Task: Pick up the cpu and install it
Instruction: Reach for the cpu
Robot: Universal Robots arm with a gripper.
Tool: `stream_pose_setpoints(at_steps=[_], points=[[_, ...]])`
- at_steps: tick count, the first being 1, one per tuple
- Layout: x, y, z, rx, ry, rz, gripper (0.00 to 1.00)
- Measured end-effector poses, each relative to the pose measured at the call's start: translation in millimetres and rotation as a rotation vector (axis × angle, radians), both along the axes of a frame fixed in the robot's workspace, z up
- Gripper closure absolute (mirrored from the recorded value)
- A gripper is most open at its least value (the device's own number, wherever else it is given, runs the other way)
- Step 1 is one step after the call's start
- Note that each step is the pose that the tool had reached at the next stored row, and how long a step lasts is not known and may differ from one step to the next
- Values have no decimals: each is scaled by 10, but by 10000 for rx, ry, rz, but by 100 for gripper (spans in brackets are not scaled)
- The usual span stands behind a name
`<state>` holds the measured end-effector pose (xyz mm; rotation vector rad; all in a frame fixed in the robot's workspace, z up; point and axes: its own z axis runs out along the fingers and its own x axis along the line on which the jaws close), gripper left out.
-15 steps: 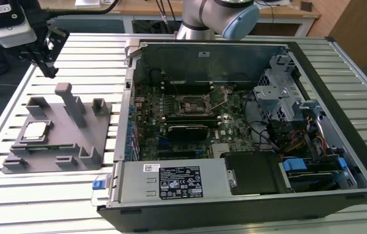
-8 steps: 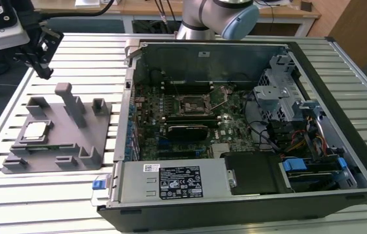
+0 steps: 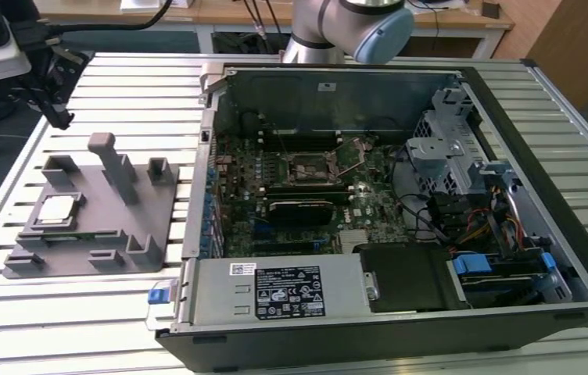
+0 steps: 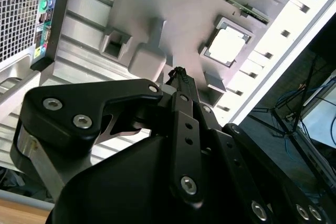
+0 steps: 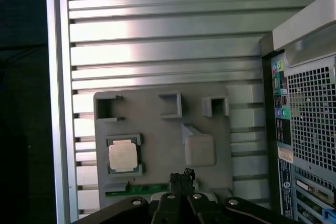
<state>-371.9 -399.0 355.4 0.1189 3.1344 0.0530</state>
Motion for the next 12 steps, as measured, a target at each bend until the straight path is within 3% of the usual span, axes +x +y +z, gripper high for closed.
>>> stream_pose_setpoints(at_steps=[12], points=[[-230, 0, -52, -5, 26, 0, 89]])
